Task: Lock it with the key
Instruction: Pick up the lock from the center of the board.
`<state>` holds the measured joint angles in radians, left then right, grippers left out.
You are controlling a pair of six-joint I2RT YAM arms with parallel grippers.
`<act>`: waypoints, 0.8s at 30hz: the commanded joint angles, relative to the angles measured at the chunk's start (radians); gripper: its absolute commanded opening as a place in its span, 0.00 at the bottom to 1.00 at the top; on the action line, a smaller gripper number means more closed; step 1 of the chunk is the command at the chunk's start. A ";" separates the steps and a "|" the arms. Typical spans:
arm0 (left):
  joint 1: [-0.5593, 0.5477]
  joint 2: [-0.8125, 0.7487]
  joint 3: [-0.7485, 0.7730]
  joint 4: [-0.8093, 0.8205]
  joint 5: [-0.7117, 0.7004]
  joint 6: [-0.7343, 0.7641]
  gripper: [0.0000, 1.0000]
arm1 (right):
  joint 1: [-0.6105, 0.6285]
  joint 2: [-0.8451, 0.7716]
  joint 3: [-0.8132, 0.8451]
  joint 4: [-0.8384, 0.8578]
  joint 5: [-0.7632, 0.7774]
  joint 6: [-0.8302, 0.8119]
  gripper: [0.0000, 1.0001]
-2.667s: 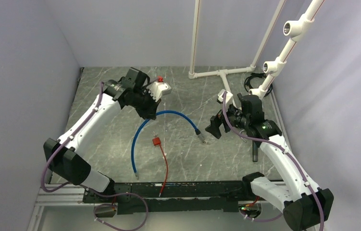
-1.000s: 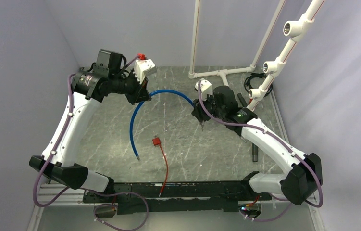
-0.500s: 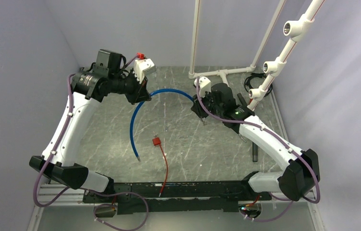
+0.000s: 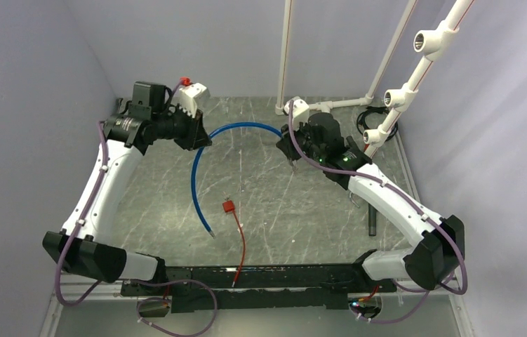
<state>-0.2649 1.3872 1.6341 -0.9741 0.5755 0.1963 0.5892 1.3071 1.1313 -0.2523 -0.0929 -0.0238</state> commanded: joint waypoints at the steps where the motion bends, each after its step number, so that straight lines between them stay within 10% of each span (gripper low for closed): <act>1: 0.076 -0.119 -0.088 0.196 0.002 -0.169 0.21 | -0.009 -0.021 0.096 0.125 0.089 0.072 0.00; 4: 0.082 -0.168 -0.140 0.250 0.047 -0.159 0.60 | -0.009 -0.028 0.115 0.159 0.090 0.079 0.00; 10: 0.084 -0.240 -0.163 0.204 0.099 0.050 0.84 | -0.008 -0.043 0.133 0.196 0.052 0.061 0.00; 24: 0.005 -0.357 -0.313 -0.274 0.106 1.210 0.87 | -0.008 -0.036 0.165 0.188 0.006 0.076 0.00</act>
<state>-0.1947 1.0260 1.3586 -1.0939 0.7292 0.9749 0.5819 1.3071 1.2312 -0.1551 -0.0605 0.0132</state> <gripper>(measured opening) 0.879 0.216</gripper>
